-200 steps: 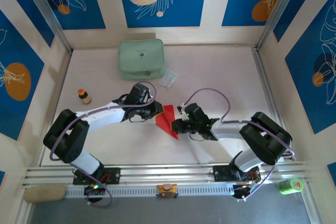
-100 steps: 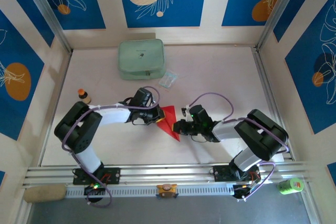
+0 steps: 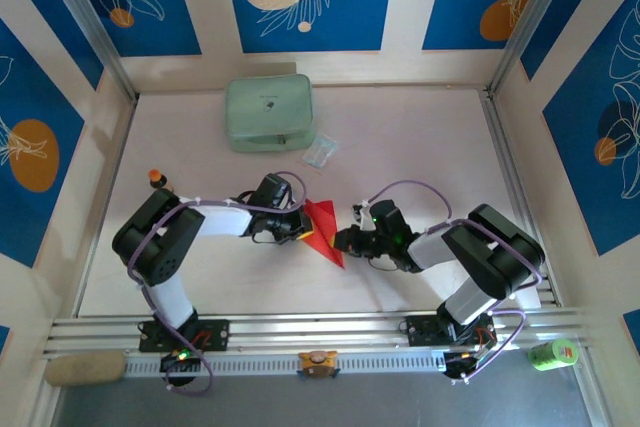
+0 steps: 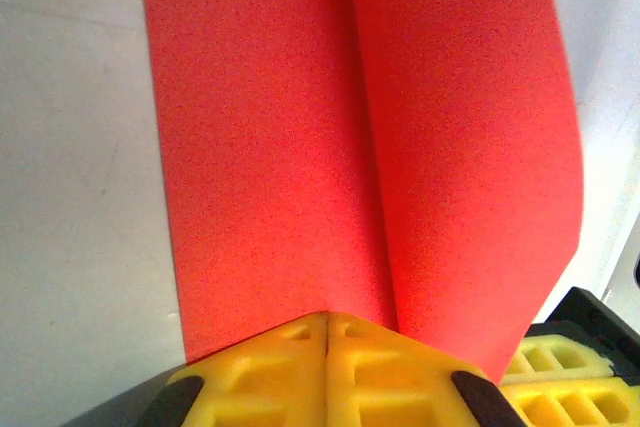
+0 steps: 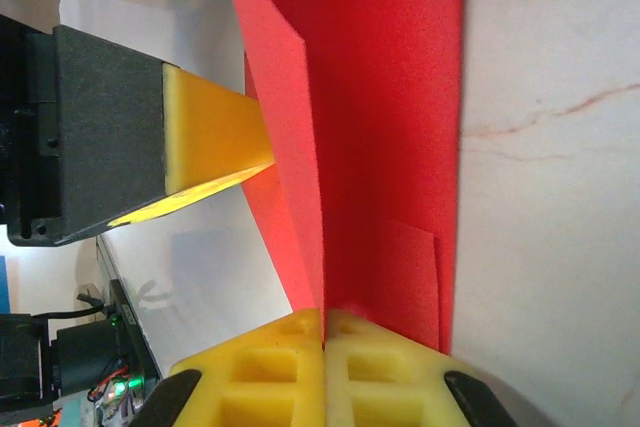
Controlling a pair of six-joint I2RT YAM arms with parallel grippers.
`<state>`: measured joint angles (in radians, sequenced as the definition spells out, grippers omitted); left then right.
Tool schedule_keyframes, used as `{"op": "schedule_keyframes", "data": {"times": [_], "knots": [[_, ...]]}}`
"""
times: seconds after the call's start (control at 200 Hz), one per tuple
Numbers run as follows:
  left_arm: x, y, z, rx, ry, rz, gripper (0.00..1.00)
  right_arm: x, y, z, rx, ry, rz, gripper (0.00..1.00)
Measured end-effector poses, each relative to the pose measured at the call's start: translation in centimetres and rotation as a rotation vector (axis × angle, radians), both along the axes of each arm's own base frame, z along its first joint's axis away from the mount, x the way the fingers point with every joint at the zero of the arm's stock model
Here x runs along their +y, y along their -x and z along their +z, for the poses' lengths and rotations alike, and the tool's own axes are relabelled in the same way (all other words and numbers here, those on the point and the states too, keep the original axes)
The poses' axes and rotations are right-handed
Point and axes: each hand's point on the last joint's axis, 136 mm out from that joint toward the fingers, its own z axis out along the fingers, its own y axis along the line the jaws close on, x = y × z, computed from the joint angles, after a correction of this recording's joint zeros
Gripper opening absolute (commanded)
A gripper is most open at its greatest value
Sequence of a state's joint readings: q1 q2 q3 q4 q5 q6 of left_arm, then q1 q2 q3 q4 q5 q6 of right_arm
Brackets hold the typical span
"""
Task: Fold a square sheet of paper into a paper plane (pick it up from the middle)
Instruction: Fourth fold the wing at the center of the table.
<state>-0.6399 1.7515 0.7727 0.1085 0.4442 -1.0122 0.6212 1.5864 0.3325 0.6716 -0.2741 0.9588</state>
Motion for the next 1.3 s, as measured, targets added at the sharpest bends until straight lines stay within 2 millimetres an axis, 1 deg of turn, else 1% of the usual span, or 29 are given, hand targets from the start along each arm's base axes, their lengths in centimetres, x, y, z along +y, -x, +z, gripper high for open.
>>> {"op": "schedule_keyframes", "data": {"times": [0.265, 0.45, 0.605, 0.805, 1.01, 1.3], "knots": [[0.0, 0.0, 0.0, -0.008, -0.007, -0.014, 0.08, 0.0, -0.1, 0.4, 0.006, -0.03, 0.01, 0.07], [0.0, 0.0, 0.0, -0.007, -0.013, -0.02, 0.08, -0.3, -0.1, -0.5, 0.041, -0.031, 0.011, 0.06], [0.0, -0.1, 0.0, -0.009, -0.028, -0.029, 0.09, -0.3, -0.1, -0.5, 0.056, -0.05, 0.013, 0.06], [0.1, -0.1, 0.1, -0.016, -0.052, -0.04, 0.12, -0.4, -0.2, -0.5, 0.073, -0.07, 0.017, 0.07], [-0.3, -0.7, 0.6, -0.039, -0.048, -0.049, 0.15, -0.2, -0.1, -0.4, 0.094, -0.091, 0.034, 0.06], [-1.6, -1.3, 1.9, -0.085, 0.014, -0.062, 0.16, -0.4, -0.2, -0.4, 0.104, -0.097, 0.033, 0.06]]}}
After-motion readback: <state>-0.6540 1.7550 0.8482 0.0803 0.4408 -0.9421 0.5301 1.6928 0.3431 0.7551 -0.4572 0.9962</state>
